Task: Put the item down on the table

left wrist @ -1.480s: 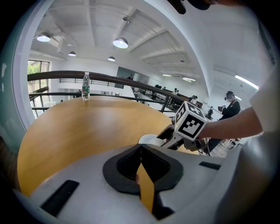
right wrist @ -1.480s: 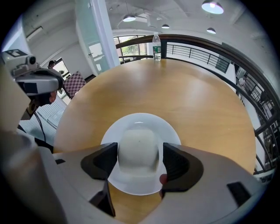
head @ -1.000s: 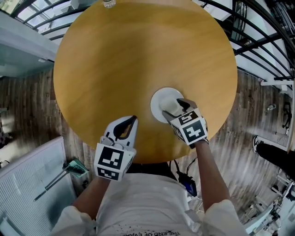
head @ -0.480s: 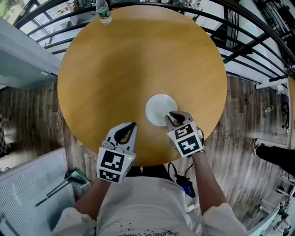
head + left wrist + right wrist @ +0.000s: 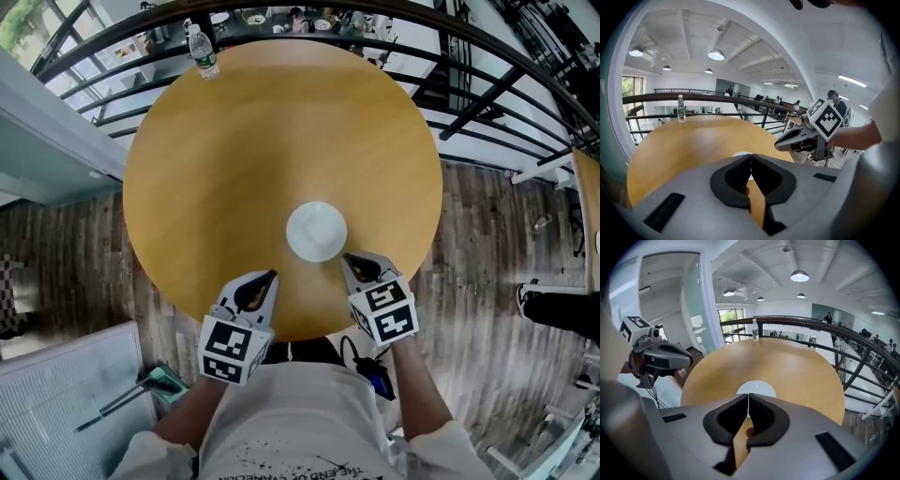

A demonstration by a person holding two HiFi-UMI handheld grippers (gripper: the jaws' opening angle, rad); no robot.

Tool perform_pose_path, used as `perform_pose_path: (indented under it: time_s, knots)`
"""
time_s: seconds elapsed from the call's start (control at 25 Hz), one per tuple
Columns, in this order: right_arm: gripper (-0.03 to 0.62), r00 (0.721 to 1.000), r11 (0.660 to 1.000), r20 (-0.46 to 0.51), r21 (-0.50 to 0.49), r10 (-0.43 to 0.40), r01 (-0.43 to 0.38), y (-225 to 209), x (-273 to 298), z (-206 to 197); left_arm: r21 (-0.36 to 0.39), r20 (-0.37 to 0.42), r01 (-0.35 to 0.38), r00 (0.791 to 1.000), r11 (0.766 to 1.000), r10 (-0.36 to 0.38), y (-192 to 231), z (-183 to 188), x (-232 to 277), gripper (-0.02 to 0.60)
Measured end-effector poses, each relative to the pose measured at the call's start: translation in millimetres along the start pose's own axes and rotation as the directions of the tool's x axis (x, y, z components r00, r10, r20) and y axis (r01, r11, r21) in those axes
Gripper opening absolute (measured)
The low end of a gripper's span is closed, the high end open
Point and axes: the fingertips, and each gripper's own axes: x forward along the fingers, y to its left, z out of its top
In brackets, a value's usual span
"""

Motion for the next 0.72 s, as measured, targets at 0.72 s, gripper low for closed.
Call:
perform_pose_path:
  time_s: [0.72]
  knots:
    - [0.025,0.989,0.987,0.145,0.162,-0.010,-0.014,12.7,-56.2,-1.9,0.063,0.039,0.004,0.999,0.998,-0.006,-26.9,21.4,-12.9,0.023]
